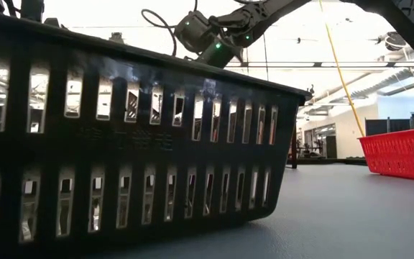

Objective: Stack baskets on shelf by color
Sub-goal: Put the right black bin on the shelf

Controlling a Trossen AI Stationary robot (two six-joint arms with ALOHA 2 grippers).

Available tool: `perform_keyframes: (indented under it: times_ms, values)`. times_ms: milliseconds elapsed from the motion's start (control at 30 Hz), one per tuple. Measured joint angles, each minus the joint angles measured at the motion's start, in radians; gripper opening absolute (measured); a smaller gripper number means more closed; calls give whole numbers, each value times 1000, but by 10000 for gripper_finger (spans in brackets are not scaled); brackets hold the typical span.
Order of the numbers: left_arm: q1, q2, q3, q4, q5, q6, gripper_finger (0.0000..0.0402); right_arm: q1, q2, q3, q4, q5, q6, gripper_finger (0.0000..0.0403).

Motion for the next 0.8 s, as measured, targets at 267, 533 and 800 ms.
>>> perform_keyframes:
  times_ms: [267,533,800]
  values:
    - [0,0,0,0,0,-3,37,38,-1,0,-75,124,75,11]
    - [0,0,0,0,0,-2,37,93,-1,0,-58,261,84,11]
    - [0,0,0,1,0,1,37,101,-1,0,-74,315,132,11]
